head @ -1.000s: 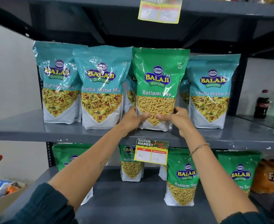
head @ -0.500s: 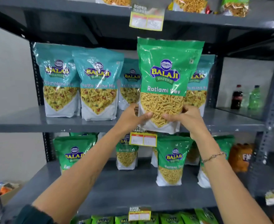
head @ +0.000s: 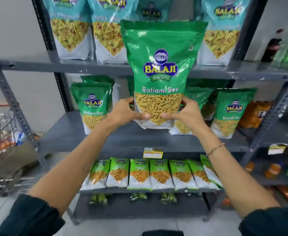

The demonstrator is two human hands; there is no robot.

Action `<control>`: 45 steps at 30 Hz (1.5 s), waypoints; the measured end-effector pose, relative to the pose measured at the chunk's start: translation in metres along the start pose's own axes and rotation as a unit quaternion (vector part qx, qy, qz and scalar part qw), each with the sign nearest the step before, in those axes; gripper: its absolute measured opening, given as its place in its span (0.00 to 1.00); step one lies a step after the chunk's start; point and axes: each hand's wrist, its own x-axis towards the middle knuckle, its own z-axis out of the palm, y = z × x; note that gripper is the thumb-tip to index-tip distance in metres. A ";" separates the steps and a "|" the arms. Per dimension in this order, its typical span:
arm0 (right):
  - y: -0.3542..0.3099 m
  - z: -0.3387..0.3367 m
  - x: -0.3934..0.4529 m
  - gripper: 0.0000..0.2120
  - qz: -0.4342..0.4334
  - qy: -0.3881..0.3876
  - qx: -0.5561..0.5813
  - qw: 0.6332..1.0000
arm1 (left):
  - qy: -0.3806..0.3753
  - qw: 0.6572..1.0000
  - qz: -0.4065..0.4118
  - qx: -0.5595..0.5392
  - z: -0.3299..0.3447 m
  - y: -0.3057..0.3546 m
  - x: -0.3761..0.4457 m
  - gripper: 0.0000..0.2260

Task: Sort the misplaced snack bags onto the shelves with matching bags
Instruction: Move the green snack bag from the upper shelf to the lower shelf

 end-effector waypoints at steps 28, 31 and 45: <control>0.176 0.133 0.125 0.27 0.123 -0.089 -0.046 0.987 | 0.044 0.978 -0.203 0.030 0.040 -0.186 0.146 0.25; 0.185 0.133 0.133 0.26 0.118 -0.084 -0.056 0.988 | 0.043 0.977 -0.207 0.029 0.047 -0.195 0.157 0.28; 0.202 0.141 0.140 0.27 0.107 -0.056 -0.044 0.992 | 0.017 0.976 -0.213 0.032 0.058 -0.212 0.175 0.30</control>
